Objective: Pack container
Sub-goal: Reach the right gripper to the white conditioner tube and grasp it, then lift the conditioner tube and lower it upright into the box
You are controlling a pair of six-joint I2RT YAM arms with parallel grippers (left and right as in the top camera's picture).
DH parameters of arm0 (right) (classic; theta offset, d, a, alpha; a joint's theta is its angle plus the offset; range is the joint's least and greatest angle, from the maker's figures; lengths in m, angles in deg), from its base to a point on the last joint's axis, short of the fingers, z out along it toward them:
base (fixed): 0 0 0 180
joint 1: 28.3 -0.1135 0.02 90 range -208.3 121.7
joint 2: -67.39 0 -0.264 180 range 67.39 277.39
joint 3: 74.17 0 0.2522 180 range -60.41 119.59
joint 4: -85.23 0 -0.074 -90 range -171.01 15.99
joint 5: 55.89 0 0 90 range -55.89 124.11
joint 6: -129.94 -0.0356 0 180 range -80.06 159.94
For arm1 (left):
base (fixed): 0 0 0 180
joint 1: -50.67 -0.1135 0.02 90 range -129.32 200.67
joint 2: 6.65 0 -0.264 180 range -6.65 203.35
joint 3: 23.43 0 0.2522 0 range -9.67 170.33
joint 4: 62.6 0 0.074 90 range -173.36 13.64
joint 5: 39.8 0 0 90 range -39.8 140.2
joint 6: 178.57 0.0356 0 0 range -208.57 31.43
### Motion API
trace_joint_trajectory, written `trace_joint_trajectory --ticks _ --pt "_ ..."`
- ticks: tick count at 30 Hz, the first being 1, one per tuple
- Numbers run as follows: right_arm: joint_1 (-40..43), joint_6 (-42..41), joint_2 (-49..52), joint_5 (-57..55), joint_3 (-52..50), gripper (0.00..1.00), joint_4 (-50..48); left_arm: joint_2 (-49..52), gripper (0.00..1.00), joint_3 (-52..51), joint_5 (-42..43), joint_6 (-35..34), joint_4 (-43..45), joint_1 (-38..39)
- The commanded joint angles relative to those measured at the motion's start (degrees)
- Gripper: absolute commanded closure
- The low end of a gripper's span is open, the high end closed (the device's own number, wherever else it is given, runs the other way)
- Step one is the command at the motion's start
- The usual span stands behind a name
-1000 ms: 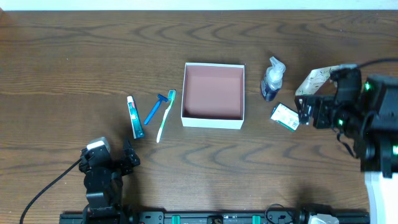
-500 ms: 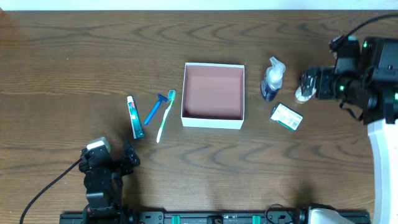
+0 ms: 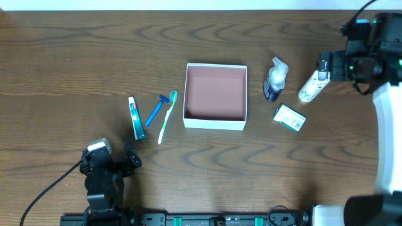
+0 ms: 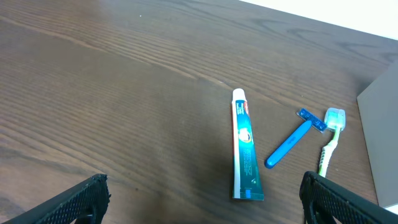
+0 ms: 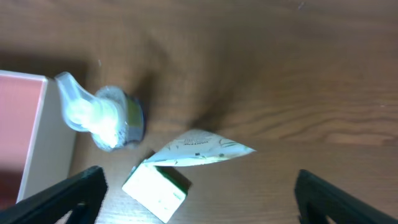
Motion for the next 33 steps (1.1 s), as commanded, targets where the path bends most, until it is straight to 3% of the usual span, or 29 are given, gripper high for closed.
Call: trace_joint_trajectory --ticks 1,5,10,13,15,20,29,33 --pt "0.37 -2.99 3.02 -0.35 0.83 0.11 1.33 -0.37 0.02 -1.05 -0.46 0.55 0.04 0.17" --pt "0.81 -17.20 3.74 -3.17 0.83 0.14 2.32 -0.37 0.02 -1.05 -0.46 0.55 0.04 0.17" --pt "0.79 -27.93 3.26 -3.06 0.87 0.13 4.09 -0.37 0.02 -1.05 -0.46 0.55 0.04 0.17" --pt "0.74 -34.64 3.26 -3.04 0.87 0.21 5.95 -0.37 0.02 -1.05 -0.46 0.55 0.04 0.17" --pt "0.74 -39.06 3.26 -1.14 0.87 0.18 6.27 -0.37 0.02 -1.05 -0.46 0.55 0.04 0.17" --pt "0.74 -40.11 3.26 3.17 0.87 0.10 5.57 -0.37 0.02 -1.05 -0.46 0.55 0.04 0.17" --pt "0.74 -49.72 3.26 0.55 0.85 0.12 5.01 -0.37 0.02 -1.05 -0.46 0.55 0.04 0.17" --pt "0.74 -53.18 3.26 -1.38 0.83 0.18 4.85 -0.35 0.02 -1.05 -0.46 0.55 0.04 0.17"
